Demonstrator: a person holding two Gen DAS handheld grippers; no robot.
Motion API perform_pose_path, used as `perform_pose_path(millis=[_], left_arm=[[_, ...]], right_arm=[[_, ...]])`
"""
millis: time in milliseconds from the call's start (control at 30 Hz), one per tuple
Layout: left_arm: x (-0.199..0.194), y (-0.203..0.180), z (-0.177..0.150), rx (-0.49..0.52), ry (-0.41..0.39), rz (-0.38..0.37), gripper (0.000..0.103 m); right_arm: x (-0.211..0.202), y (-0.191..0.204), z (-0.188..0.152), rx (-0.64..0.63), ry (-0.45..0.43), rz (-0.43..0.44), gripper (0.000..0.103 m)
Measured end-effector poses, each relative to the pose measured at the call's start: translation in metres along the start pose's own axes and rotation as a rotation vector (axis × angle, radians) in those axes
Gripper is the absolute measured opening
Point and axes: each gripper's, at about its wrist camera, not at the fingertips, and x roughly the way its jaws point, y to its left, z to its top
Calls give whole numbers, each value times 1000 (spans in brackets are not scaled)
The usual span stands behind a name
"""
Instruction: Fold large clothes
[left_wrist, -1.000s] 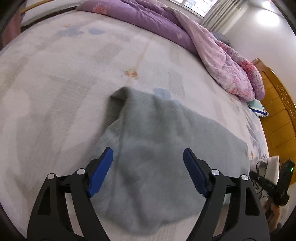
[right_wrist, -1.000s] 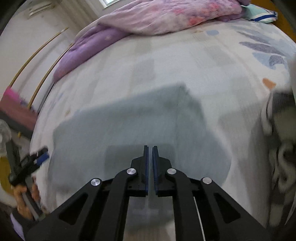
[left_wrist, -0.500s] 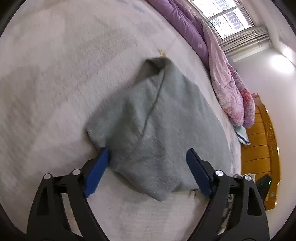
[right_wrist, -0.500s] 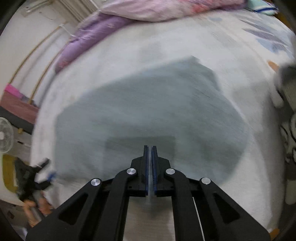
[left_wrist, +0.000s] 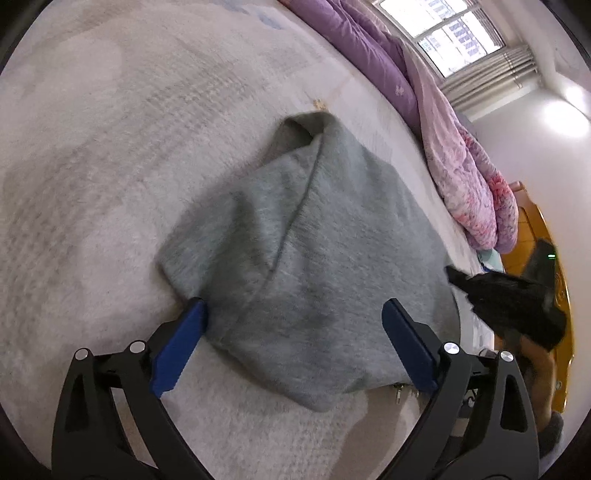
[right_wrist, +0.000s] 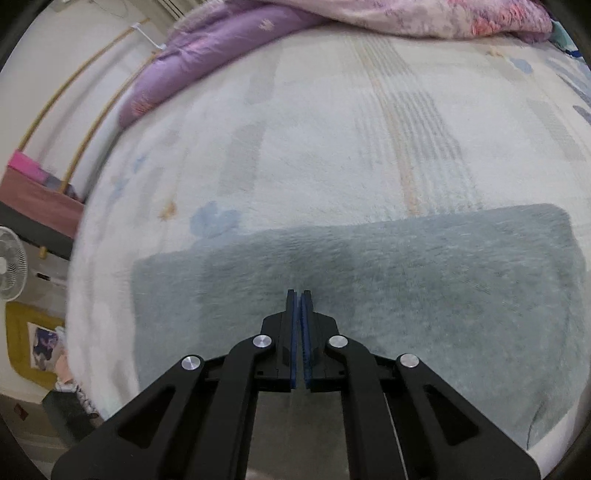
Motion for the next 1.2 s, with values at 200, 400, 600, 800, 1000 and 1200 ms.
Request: perform_pose_path(millis=[200, 400, 600, 800, 1000, 1200], left_arm=[[-4, 8, -6, -79, -46, 67, 94], [1, 1, -12, -80, -65, 102, 94], [7, -5, -12, -86, -73, 101, 94], [10, -5, -7, -118, -19, -4, 94], [9, 2, -10, -141, -54, -14, 90], [15, -3, -10, -115, -58, 5, 78]], right_arm=[[30, -18, 0, 56, 34, 22, 0], [-18, -12, -21, 52, 10, 81, 0], [-26, -11, -62, 10, 24, 62, 0], [0, -19, -61, 54, 16, 77, 0], [-30, -5, -86, 29, 2, 69, 0], [-5, -18, -92, 39, -20, 88, 0]])
